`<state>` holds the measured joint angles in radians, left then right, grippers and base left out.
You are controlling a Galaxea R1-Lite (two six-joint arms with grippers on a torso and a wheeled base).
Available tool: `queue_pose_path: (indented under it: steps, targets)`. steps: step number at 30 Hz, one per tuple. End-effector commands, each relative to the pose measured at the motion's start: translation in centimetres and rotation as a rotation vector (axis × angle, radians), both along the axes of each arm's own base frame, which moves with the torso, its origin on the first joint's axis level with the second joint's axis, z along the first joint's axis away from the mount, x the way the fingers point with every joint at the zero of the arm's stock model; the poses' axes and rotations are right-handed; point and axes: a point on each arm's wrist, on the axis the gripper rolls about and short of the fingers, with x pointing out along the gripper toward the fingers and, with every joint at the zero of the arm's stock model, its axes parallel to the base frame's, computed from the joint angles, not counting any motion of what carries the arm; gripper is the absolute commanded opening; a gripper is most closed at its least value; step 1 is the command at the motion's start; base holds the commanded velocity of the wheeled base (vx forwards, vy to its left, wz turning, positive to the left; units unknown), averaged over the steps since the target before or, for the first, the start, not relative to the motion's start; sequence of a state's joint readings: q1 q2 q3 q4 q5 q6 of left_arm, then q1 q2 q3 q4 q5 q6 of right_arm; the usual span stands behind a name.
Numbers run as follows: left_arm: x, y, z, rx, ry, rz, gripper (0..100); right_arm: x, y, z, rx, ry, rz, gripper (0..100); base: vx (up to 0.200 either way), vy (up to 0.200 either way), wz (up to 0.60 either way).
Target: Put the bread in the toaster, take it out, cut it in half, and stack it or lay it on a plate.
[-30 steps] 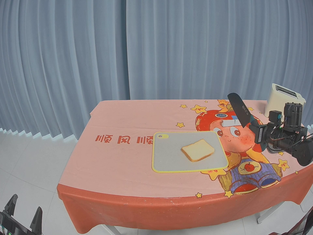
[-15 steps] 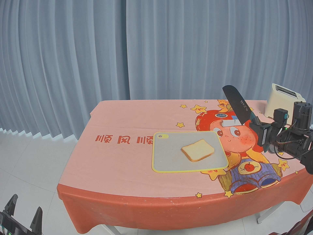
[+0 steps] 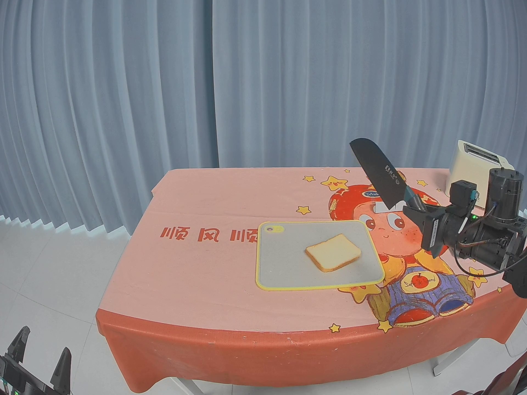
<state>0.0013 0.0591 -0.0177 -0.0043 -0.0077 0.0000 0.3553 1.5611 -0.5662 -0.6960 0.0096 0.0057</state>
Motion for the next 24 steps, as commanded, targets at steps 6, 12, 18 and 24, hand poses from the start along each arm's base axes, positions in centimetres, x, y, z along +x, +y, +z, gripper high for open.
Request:
queue_pose_path:
  steps: [6,12,18,24]
  targets:
    - [0.1,0.0,-0.5,-0.002,0.018,0.0,100,0.7,2.3,-0.5,-0.011,0.017,0.07,0,0.0,0.0,0.0]
    - [0.1,0.0,-0.5,0.0,0.018,0.0,100,0.9,3.1,-0.6,-0.037,0.048,0.099,0,0.0,0.0,0.0]
    - [0.1,0.0,-0.5,0.0,0.018,0.0,100,0.5,3.2,-0.8,-0.047,0.07,0.108,0,0.0,0.0,0.0]
    - [0.1,0.0,-0.5,0.0,0.018,0.0,100,0.5,3.0,-0.9,-0.048,0.073,0.104,0,0.0,0.0,0.0]
